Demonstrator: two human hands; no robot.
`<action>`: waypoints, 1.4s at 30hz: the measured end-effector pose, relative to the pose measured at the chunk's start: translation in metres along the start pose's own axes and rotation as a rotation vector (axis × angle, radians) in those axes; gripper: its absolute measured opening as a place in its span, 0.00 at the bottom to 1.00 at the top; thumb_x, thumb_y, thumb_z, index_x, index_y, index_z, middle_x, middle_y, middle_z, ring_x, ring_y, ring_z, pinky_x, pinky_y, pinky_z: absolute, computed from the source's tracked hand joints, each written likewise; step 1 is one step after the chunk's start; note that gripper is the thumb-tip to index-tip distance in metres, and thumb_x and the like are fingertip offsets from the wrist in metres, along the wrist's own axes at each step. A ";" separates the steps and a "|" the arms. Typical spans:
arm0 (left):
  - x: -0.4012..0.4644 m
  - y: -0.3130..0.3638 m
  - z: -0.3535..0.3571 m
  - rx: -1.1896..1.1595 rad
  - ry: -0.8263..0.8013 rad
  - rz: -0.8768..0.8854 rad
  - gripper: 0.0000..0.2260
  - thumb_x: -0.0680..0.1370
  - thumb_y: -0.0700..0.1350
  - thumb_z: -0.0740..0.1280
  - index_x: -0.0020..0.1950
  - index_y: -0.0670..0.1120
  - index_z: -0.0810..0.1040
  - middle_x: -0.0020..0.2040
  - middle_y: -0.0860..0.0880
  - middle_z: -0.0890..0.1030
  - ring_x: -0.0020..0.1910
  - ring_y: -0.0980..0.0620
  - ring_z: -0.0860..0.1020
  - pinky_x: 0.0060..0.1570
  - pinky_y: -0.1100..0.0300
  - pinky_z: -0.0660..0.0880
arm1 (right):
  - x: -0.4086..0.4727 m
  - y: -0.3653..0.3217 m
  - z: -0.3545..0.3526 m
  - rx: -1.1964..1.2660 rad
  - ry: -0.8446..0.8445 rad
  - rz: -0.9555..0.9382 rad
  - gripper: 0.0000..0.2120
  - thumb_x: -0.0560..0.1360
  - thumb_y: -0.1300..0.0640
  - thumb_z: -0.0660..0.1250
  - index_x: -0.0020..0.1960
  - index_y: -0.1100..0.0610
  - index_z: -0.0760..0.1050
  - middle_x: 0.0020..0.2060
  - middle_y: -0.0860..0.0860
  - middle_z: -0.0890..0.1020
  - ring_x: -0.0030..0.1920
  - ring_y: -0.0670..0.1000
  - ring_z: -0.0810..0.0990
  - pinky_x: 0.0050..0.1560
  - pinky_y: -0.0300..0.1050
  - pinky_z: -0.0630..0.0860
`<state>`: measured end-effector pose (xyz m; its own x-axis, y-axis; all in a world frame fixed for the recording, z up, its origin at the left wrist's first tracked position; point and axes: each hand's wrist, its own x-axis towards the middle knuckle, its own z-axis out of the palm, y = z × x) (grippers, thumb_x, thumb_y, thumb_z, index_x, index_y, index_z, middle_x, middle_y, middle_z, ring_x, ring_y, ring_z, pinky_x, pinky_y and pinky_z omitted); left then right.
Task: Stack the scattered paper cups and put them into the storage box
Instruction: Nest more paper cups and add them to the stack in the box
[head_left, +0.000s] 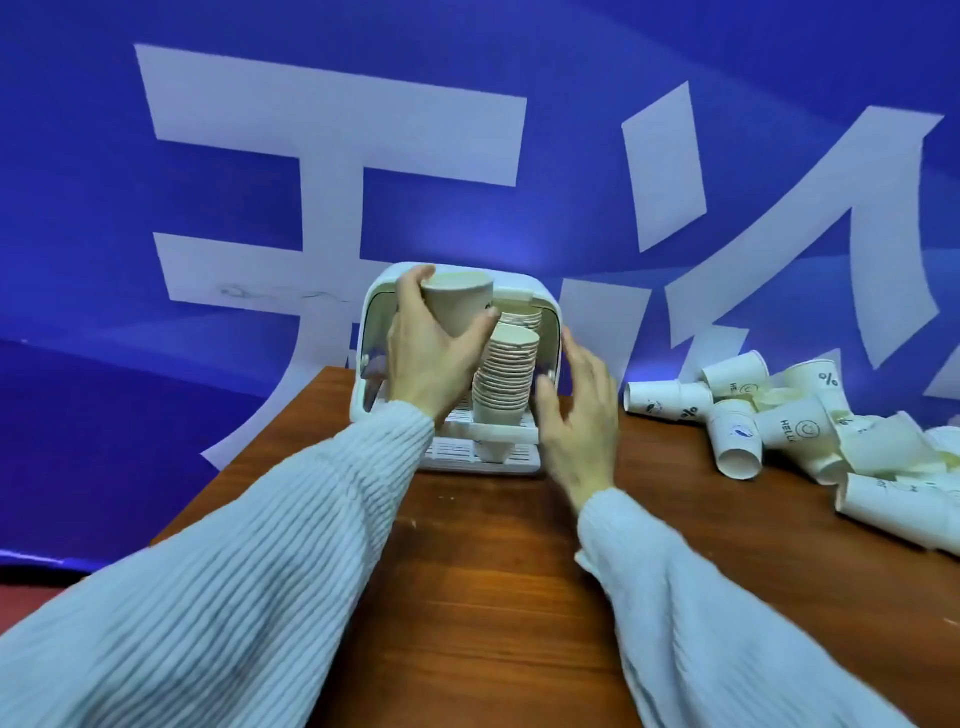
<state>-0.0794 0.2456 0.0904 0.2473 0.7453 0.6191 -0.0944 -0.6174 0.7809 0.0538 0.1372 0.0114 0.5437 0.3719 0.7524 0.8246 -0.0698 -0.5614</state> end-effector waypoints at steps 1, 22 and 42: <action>0.007 0.004 0.006 -0.007 0.006 0.010 0.32 0.72 0.53 0.79 0.70 0.49 0.67 0.59 0.52 0.75 0.56 0.53 0.75 0.61 0.54 0.75 | -0.015 0.009 0.002 0.006 0.001 0.053 0.28 0.81 0.44 0.59 0.81 0.46 0.64 0.71 0.48 0.73 0.70 0.46 0.69 0.73 0.45 0.65; 0.004 -0.042 0.044 0.470 -0.462 0.015 0.38 0.74 0.62 0.73 0.78 0.54 0.59 0.68 0.45 0.79 0.65 0.41 0.78 0.65 0.49 0.72 | -0.036 0.018 0.004 0.133 -0.139 0.296 0.26 0.84 0.44 0.62 0.80 0.40 0.61 0.65 0.40 0.75 0.66 0.43 0.72 0.69 0.53 0.75; 0.068 -0.096 0.067 0.456 -0.225 -0.284 0.36 0.71 0.56 0.79 0.68 0.41 0.65 0.66 0.39 0.78 0.64 0.36 0.77 0.63 0.42 0.75 | -0.032 0.025 0.009 0.092 -0.138 0.248 0.24 0.83 0.43 0.62 0.78 0.40 0.64 0.62 0.37 0.75 0.65 0.39 0.69 0.67 0.44 0.72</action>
<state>0.0110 0.3386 0.0515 0.4057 0.8567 0.3186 0.4184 -0.4840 0.7686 0.0558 0.1318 -0.0297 0.6955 0.4766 0.5377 0.6479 -0.0925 -0.7561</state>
